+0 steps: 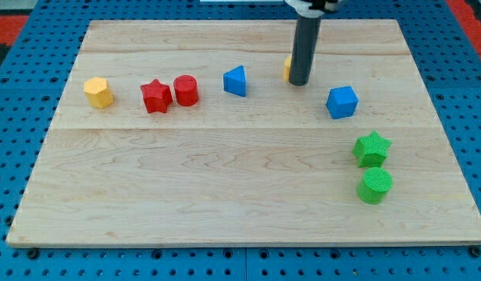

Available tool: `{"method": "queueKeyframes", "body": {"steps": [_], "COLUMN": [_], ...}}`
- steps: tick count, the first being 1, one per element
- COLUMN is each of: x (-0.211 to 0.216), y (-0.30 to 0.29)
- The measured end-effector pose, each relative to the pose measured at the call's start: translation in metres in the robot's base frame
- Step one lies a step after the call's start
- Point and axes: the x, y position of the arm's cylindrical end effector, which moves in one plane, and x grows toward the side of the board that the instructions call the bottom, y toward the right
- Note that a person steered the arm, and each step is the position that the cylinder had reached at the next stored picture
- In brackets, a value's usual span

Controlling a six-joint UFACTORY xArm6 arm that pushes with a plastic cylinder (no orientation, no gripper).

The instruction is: Place the heart above the cube

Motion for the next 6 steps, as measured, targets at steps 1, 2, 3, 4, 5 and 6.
{"method": "queueKeyframes", "body": {"steps": [1, 2, 3, 4, 5, 6], "x": [0.019, -0.015, -0.024, -0.024, -0.049, -0.040], "y": [-0.057, -0.071, -0.018, -0.002, -0.005, 0.014]}}
